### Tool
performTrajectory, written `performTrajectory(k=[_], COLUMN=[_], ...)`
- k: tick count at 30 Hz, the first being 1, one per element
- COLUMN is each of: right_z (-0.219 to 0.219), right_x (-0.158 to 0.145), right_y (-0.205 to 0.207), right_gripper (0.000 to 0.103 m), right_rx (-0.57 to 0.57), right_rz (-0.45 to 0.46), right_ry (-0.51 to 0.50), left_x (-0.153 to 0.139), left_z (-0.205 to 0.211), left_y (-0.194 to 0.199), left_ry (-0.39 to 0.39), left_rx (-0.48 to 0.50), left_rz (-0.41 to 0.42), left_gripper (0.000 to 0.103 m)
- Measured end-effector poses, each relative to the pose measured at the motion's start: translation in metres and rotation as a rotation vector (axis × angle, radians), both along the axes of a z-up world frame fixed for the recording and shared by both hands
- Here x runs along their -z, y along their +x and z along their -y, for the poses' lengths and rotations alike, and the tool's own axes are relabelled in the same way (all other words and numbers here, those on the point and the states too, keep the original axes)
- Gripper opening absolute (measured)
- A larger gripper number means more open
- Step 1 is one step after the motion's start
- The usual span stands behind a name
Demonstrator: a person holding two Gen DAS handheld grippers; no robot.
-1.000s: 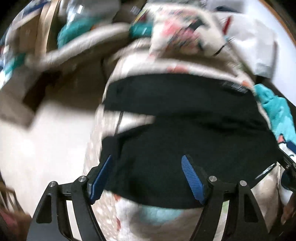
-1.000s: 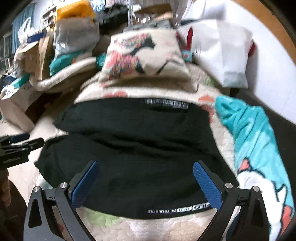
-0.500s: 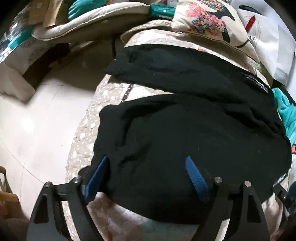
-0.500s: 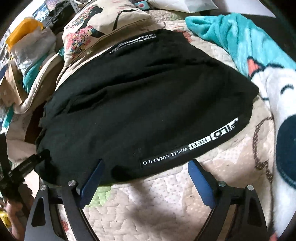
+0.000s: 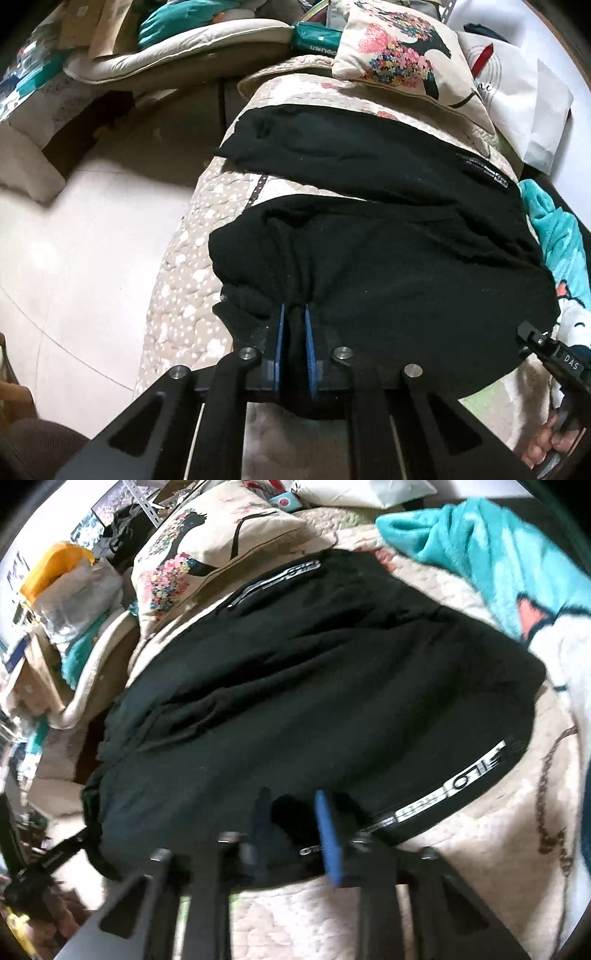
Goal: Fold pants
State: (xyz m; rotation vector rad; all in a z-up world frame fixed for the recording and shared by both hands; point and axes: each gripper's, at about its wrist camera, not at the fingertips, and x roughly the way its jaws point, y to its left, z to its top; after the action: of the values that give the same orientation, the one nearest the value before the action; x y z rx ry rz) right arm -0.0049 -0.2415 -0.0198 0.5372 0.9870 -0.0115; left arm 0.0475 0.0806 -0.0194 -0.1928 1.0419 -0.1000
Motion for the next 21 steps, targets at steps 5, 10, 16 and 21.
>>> performTrajectory(k=[5, 10, 16, 21], right_z=[-0.017, -0.036, 0.002, 0.057], right_x=[-0.008, -0.008, -0.006, -0.003], right_y=[-0.007, -0.021, -0.037, -0.053], right_gripper=[0.004, 0.005, 0.056, 0.068], right_rx=[-0.077, -0.14, 0.085, 0.327], right_rz=[0.018, -0.006, -0.06, -0.057], right_ry=[0.049, 0.087, 0.035, 0.093], left_x=[-0.002, -0.004, 0.007, -0.014], left_z=[-0.007, -0.01, -0.028, -0.052], left_y=[-0.008, -0.022, -0.025, -0.033], left_ry=[-0.016, 0.012, -0.026, -0.029], left_rx=[-0.013, -0.031, -0.112, -0.231], left_rz=[-0.018, -0.04, -0.103, 0.015], left_gripper=[0.01, 0.01, 0.032, 0.036])
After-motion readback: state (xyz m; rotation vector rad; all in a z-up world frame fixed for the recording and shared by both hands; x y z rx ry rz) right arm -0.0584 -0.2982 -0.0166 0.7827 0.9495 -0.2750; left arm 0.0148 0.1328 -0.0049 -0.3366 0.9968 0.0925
